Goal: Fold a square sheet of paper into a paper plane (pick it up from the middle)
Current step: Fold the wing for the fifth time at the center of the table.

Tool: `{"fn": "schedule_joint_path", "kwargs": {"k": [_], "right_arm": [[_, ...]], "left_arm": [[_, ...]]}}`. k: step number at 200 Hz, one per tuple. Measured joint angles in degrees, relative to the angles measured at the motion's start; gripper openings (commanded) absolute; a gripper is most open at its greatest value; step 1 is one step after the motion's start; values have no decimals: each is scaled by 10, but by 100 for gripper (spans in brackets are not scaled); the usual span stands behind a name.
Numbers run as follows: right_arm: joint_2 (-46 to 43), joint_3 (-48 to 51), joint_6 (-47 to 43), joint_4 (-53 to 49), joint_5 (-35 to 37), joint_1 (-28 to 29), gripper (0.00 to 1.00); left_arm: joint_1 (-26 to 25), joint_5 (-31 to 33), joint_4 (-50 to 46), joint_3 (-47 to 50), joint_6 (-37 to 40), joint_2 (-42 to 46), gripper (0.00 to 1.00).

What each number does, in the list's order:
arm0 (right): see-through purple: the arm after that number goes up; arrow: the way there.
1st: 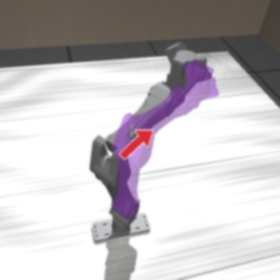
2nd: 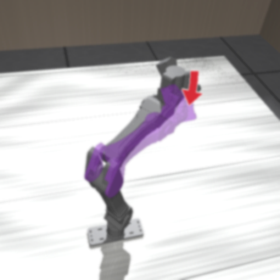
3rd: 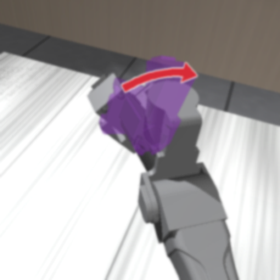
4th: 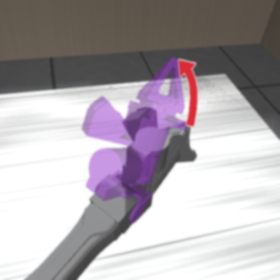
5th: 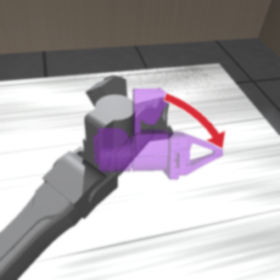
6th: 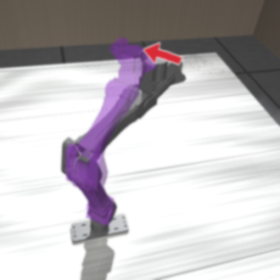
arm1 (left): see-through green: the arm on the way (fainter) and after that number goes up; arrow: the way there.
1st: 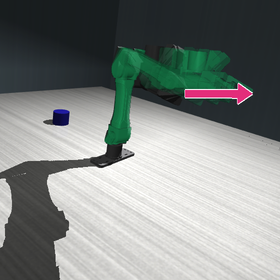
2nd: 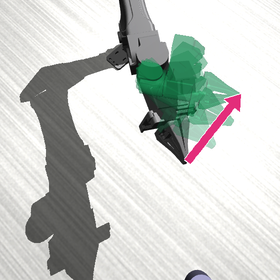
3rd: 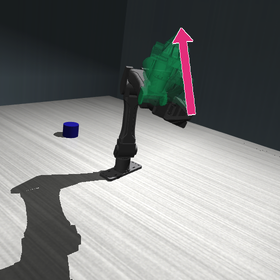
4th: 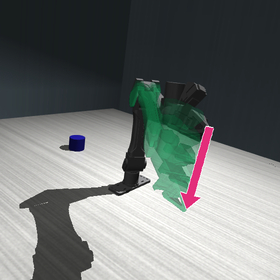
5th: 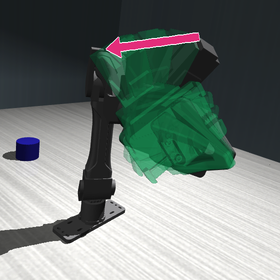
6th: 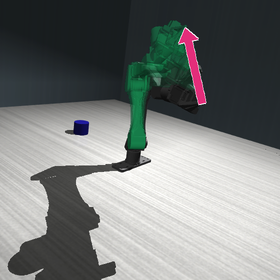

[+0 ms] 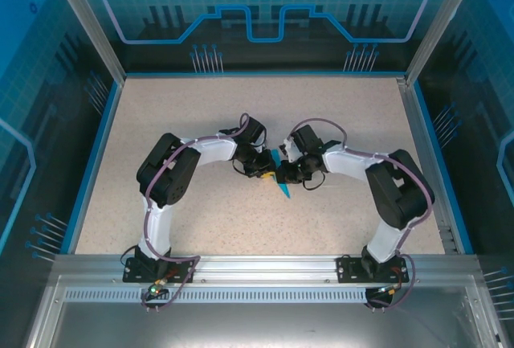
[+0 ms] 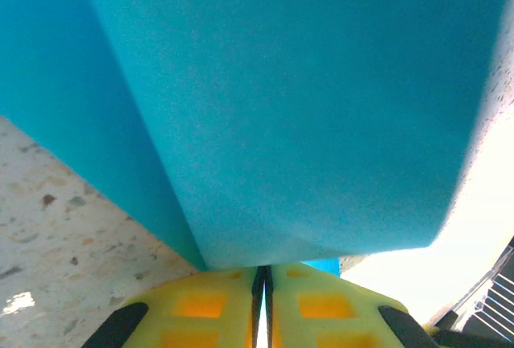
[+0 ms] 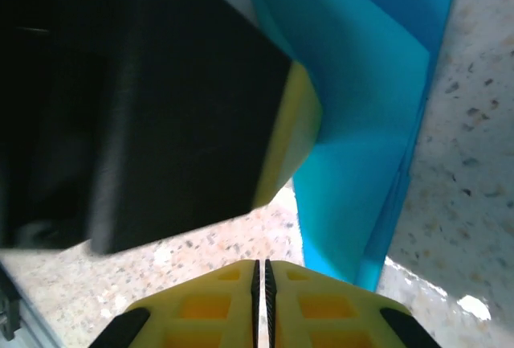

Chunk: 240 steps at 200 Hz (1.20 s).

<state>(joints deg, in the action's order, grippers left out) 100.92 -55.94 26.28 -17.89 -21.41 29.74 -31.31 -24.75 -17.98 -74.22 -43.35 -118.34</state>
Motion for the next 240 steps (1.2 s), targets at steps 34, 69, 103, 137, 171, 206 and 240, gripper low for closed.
{"fn": "schedule_joint_path", "kwargs": {"k": [34, 69, 103, 137, 171, 206, 240], "right_arm": [[29, 1, 4, 1, 8, 2, 11], [26, 21, 4, 27, -1, -4, 11], [17, 42, 2, 52, -5, -7, 11], [14, 49, 2, 64, -8, -10, 11], [14, 51, 2, 66, -12, -12, 11], [14, 54, 2, 70, -16, -14, 11], [14, 55, 2, 71, -16, -14, 11]], "left_arm": [[0, 0, 0, 0, 0, 0, 13], [0, 0, -3, -3, 1, 0, 14], [0, 0, -15, -12, 13, -3, 14], [0, 0, -27, -23, 31, -8, 15], [4, 1, -27, -25, 49, -8, 16], [21, 1, -24, -26, 64, -8, 18], [38, 8, -25, -49, 80, -20, 18]]}}
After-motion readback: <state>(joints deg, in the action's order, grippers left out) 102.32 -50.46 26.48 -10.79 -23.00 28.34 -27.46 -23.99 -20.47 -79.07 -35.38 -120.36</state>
